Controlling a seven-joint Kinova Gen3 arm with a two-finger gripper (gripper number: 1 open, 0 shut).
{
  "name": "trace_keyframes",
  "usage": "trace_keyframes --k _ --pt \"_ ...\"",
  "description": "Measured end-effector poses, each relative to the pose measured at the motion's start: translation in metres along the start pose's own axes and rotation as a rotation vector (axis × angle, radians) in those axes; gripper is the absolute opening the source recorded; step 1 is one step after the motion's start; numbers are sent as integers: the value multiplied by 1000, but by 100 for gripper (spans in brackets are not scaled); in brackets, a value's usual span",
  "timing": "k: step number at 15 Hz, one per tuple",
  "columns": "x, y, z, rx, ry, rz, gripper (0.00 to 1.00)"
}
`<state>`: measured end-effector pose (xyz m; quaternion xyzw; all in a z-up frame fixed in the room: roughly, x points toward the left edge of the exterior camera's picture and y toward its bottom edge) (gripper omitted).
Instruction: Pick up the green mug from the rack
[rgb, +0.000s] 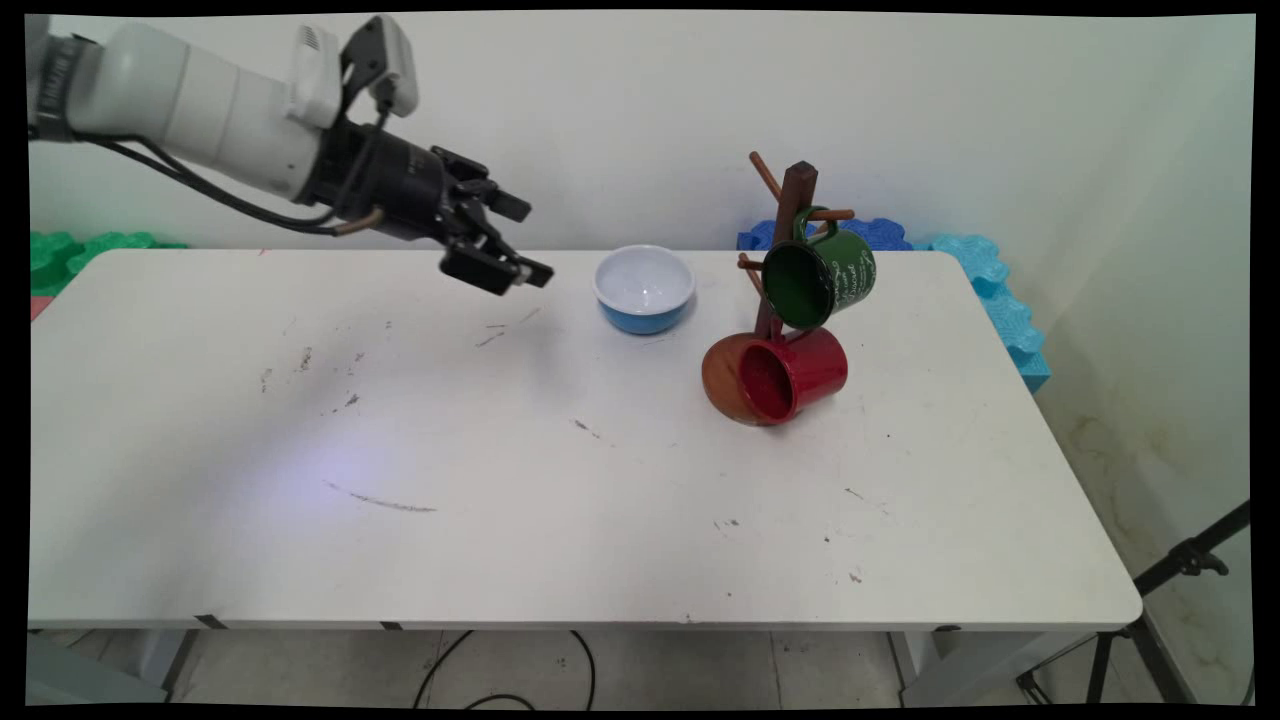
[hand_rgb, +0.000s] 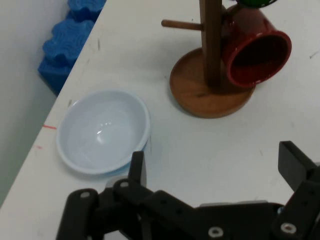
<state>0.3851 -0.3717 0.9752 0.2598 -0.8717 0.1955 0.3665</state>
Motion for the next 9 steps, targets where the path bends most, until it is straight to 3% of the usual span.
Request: trace_keyframes --k 5,9 --pt "17 16 23 8 24 -10 100" --pt "38 33 40 -40 37 -47 100"
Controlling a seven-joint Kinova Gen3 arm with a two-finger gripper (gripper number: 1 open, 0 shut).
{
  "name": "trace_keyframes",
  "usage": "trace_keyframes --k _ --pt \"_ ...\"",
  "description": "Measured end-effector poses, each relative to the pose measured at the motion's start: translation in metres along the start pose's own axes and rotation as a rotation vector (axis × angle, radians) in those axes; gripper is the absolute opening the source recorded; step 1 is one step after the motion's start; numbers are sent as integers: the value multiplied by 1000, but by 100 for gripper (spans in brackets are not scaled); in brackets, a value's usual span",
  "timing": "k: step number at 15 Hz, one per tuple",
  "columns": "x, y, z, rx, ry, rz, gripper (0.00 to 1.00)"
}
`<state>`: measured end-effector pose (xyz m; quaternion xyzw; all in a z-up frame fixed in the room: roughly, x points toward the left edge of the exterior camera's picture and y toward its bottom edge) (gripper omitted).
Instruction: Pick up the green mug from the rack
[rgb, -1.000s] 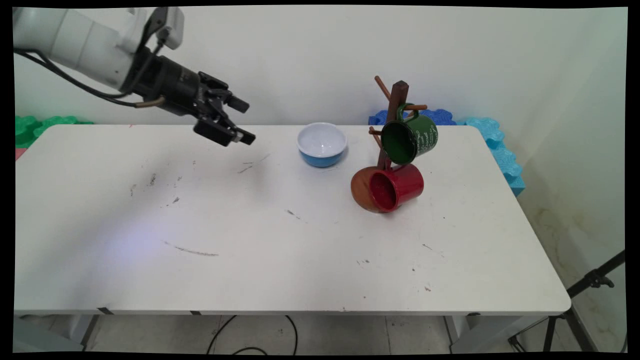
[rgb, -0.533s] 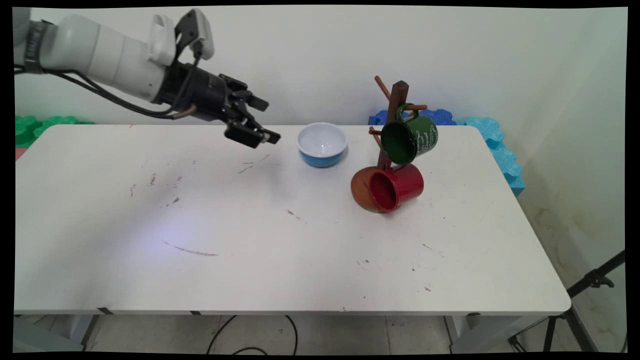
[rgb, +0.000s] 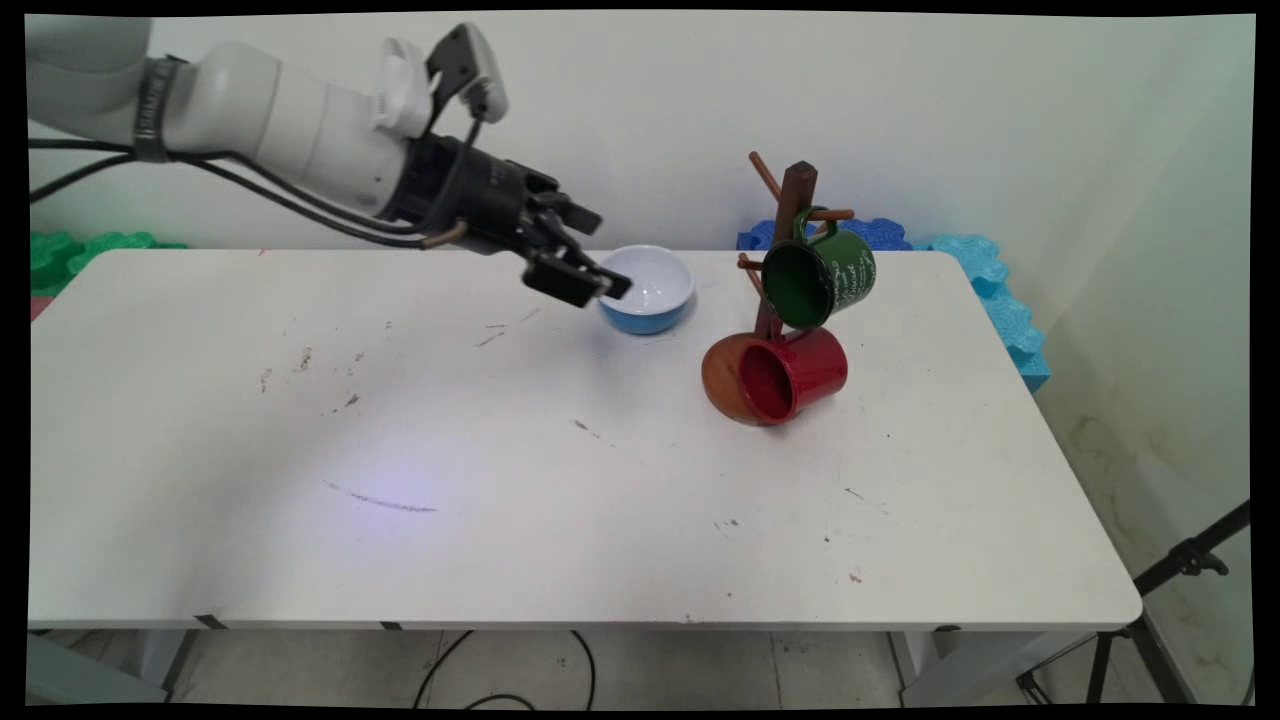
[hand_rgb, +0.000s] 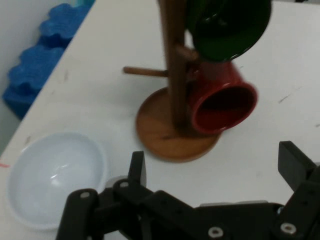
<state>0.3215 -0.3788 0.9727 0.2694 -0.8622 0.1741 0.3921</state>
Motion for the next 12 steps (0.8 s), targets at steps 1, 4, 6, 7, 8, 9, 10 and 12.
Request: trace_keyframes --k 1,4,6,7,8,9,10,12 --pt "5 4 4 -11 3 -12 100" --pt "18 14 15 -40 7 -42 100" --pt "27 22 22 -59 9 -63 100" --pt "32 26 27 -69 10 -76 100" --pt "36 30 31 -74 12 -84 100" --pt "41 34 36 -82 14 -97 100" --pt "46 40 44 -90 17 -112 100" --pt "55 49 58 -99 22 -139 100"
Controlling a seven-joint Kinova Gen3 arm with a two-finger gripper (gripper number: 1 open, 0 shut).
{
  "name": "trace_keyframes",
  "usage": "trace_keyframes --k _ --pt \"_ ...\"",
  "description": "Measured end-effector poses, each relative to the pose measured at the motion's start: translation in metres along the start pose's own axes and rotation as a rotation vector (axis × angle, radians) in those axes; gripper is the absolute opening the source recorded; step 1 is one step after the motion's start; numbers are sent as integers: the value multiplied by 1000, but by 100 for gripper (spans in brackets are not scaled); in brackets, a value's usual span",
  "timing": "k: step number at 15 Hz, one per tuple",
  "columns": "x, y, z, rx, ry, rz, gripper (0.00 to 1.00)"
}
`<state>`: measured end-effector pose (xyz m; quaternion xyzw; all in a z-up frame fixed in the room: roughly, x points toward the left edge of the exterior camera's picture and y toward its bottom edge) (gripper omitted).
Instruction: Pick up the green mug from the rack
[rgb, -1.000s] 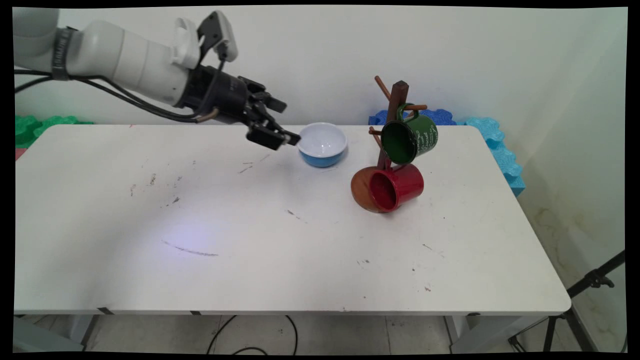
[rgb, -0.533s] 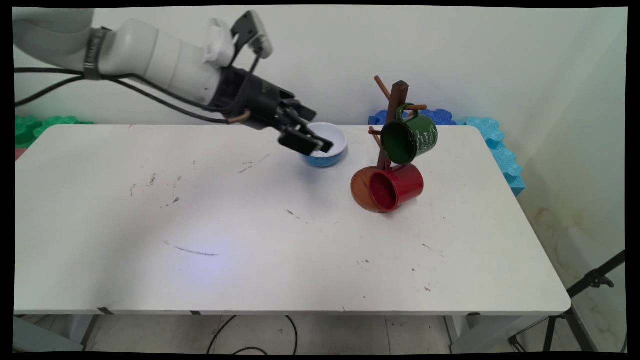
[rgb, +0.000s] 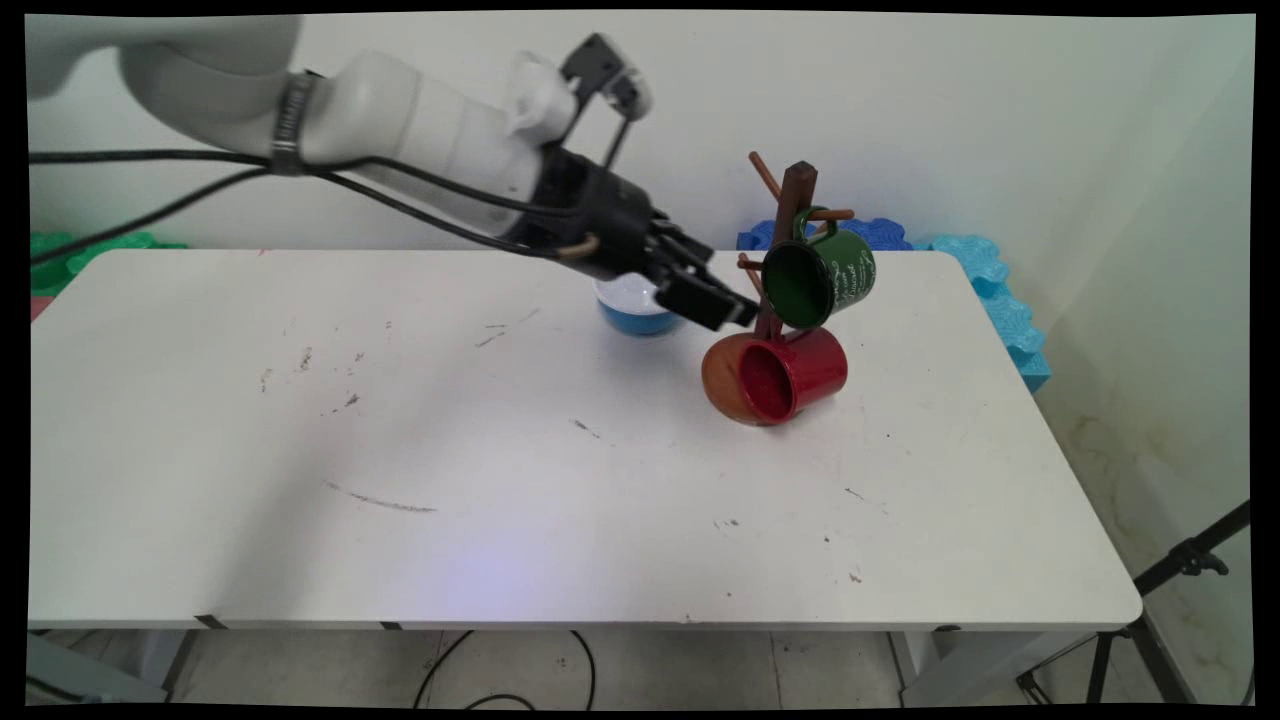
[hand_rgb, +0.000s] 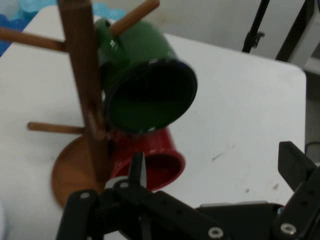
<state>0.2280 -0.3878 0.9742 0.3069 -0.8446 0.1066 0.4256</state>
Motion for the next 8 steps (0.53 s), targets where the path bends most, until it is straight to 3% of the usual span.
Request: trace_keyframes --k 8 --pt "13 22 59 20 38 -62 100"
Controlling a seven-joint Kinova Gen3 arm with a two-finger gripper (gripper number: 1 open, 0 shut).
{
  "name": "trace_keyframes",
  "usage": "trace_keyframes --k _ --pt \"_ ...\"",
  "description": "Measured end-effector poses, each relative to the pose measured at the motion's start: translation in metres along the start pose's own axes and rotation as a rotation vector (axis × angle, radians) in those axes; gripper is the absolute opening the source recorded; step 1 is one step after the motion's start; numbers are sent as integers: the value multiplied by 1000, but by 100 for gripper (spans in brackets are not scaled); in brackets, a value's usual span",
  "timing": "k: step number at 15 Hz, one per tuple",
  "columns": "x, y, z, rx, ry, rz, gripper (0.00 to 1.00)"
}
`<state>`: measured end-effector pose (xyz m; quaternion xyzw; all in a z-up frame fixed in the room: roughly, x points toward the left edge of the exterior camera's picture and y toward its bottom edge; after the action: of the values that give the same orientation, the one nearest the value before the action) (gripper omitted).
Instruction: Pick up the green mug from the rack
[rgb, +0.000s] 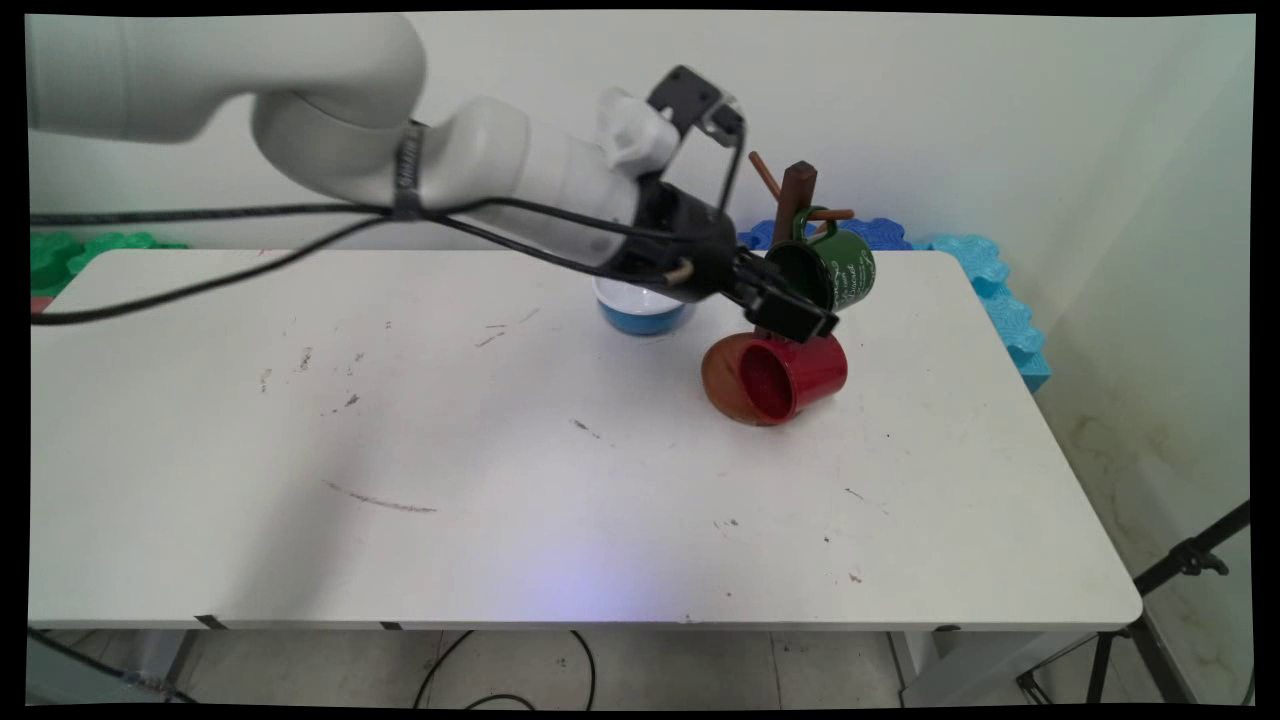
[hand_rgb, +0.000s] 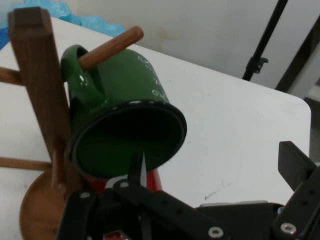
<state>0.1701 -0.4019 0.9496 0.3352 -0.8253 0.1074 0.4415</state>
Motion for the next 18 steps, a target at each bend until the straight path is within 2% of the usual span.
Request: trace_keyframes --k 11,18 --pt "-17 12 59 65 66 -31 100" --pt "-24 17 76 72 118 -39 100"
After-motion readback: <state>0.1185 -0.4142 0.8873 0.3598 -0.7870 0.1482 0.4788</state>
